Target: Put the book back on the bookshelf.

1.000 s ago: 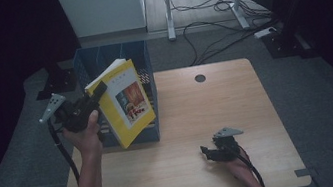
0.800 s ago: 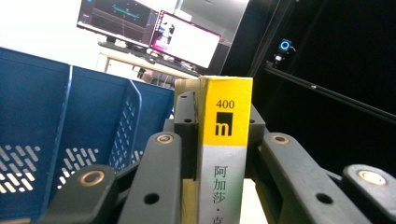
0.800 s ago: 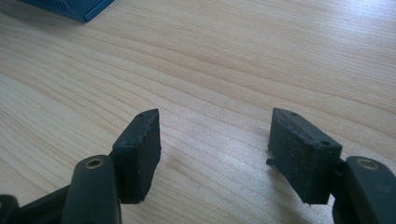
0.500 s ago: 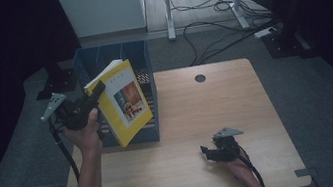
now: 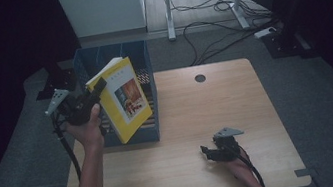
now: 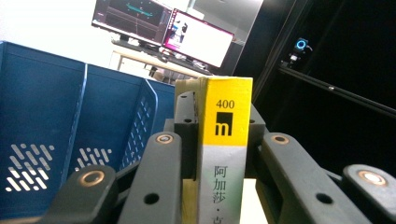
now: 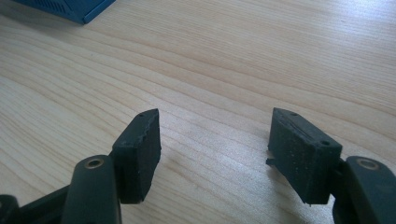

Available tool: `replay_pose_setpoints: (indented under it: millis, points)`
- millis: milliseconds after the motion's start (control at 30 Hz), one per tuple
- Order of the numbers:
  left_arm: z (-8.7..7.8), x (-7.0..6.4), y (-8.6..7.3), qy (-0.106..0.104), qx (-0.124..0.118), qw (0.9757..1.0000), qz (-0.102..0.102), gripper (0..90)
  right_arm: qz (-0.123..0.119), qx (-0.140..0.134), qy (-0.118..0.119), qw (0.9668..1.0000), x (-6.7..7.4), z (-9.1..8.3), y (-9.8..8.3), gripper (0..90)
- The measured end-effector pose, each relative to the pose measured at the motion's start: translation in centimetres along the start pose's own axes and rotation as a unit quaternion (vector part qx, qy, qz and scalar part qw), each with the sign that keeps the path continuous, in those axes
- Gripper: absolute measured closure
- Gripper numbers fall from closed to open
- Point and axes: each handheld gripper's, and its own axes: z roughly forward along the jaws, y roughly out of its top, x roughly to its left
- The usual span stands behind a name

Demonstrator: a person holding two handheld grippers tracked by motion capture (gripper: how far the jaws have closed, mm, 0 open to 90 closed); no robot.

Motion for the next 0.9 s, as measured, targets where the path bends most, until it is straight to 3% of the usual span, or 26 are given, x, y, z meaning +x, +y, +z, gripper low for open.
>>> replay_pose_setpoints:
  millis: [900]
  points:
    - [3.5,0.9,-0.9,0.032,0.011,0.9994,0.005,75.6,0.003,-0.004,0.003,1.0000,-0.2,0.0,-0.1,33.6]
